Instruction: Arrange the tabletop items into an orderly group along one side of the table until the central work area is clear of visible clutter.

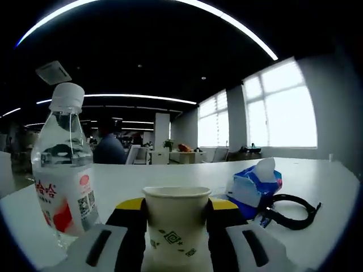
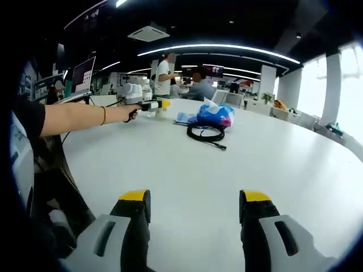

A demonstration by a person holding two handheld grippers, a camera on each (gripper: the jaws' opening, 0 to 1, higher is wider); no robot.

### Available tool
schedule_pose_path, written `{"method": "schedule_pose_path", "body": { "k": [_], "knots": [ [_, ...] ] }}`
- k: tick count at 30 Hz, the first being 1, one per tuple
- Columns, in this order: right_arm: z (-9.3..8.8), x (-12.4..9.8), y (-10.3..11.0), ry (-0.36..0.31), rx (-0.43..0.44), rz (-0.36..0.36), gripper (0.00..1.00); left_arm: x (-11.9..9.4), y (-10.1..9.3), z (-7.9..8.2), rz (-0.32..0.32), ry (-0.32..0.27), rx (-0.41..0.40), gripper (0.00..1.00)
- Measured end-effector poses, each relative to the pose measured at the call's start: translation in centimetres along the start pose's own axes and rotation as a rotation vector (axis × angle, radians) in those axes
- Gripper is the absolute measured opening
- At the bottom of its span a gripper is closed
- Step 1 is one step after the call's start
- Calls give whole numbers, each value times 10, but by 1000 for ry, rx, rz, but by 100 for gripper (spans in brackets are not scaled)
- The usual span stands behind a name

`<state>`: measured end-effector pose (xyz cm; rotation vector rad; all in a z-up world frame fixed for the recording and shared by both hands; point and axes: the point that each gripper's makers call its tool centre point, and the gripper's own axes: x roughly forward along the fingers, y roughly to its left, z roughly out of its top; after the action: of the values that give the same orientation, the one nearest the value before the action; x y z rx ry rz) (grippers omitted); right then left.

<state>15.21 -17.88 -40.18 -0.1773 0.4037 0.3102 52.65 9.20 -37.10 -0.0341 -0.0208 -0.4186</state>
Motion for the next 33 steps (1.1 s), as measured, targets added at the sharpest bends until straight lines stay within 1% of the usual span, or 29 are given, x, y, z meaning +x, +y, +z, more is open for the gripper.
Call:
{"method": "schedule_pose_path", "body": {
  "k": [1,2,3,4,5,6,7,9,13,15,21,25,29,32,33],
  "knots": [
    [0,0,2,-2,-3,4,61,-1,1,-2,1,15,-8,42],
    [1,0,3,-5,-3,9,61,-4,2,-9,5,53,-13,42],
    [2,1,4,-7,0,15,61,-7,5,-18,4,112,24,42],
    [2,1,6,-7,1,20,61,-10,7,-32,9,187,64,40],
    [2,1,6,-8,0,21,61,-11,6,-33,12,187,72,39],
    [3,1,7,-9,-3,22,61,-12,5,-33,9,171,60,39],
    [3,0,8,-10,-4,23,61,-14,5,-33,15,157,31,38],
    [4,0,9,-13,-2,25,61,-15,6,-35,9,169,5,38],
    [4,-2,9,-13,-3,22,61,-16,7,-35,16,190,-3,38],
    [4,-3,9,-14,0,22,61,-18,3,-36,6,207,-69,38],
    [5,-2,10,-16,-2,27,61,-26,1,-36,10,227,-71,43],
    [9,-2,18,-27,-17,50,61,-33,-3,-31,-4,215,-97,45],
    [10,-3,16,-32,-27,39,61,-39,-6,-20,-9,200,-102,47],
    [10,-5,14,-33,-18,36,61,-45,-15,-10,-29,186,-107,52],
    [10,-6,14,-34,-17,35,61,-47,-18,-10,-27,192,-89,52]
  ]
}}
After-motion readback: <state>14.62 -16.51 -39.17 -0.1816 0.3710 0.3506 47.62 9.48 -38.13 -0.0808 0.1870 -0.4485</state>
